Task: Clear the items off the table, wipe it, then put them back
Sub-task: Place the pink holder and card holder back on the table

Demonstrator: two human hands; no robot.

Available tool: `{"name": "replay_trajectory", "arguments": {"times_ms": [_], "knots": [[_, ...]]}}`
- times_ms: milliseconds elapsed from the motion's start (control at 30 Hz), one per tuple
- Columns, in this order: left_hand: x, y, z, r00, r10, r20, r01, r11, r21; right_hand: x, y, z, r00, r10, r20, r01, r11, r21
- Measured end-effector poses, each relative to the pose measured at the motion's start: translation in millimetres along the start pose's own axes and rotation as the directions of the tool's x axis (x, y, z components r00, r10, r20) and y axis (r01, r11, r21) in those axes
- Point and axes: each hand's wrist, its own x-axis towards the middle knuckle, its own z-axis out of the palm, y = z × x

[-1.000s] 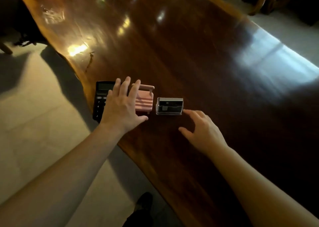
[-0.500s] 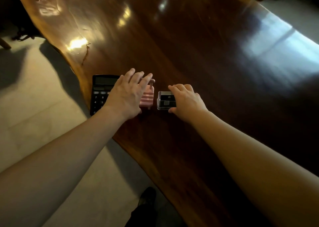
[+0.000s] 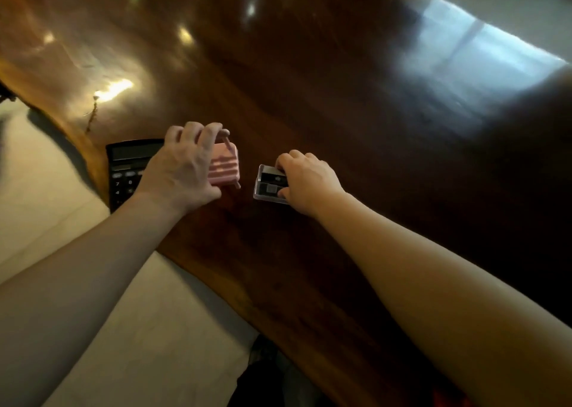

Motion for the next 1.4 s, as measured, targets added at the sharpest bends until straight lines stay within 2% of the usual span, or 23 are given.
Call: {"name": "replay_trajectory", "arguments": {"times_ms": [267, 467, 667, 867, 1200, 1400], "knots": [[9.0, 99.6, -7.0, 0.985, 0.152, 0.076, -0.150, 0.988, -0.030, -102.9, 79.7, -14.4, 0.970, 0.208, -0.124, -0.195, 0.975, 0.104], [18.5, 207.5, -4.5, 0.940, 0.318, 0.125, -0.312, 0.948, -0.068, -199.2, 157.1, -18.5, 0.893, 0.409, -0.188, -0.385, 0.910, 0.151], [10.8, 319.2, 4.6, 0.854, 0.503, 0.135, -0.494, 0.864, -0.094, -292.9, 218.7, -17.3, 0.790, 0.563, -0.243, -0.532, 0.826, 0.185], [-9.7, 419.2, 24.7, 0.751, 0.647, 0.129, -0.643, 0.762, -0.074, -373.5, 261.8, -10.7, 0.705, 0.659, -0.263, -0.619, 0.753, 0.224], [-52.4, 548.9, 62.9, 0.606, 0.777, 0.172, -0.781, 0.622, -0.055, -483.8, 314.5, 11.9, 0.571, 0.782, -0.249, -0.729, 0.623, 0.284], [-70.6, 591.5, 83.0, 0.538, 0.823, 0.180, -0.834, 0.551, -0.028, -524.4, 331.8, 28.1, 0.525, 0.815, -0.245, -0.759, 0.578, 0.299]]}}
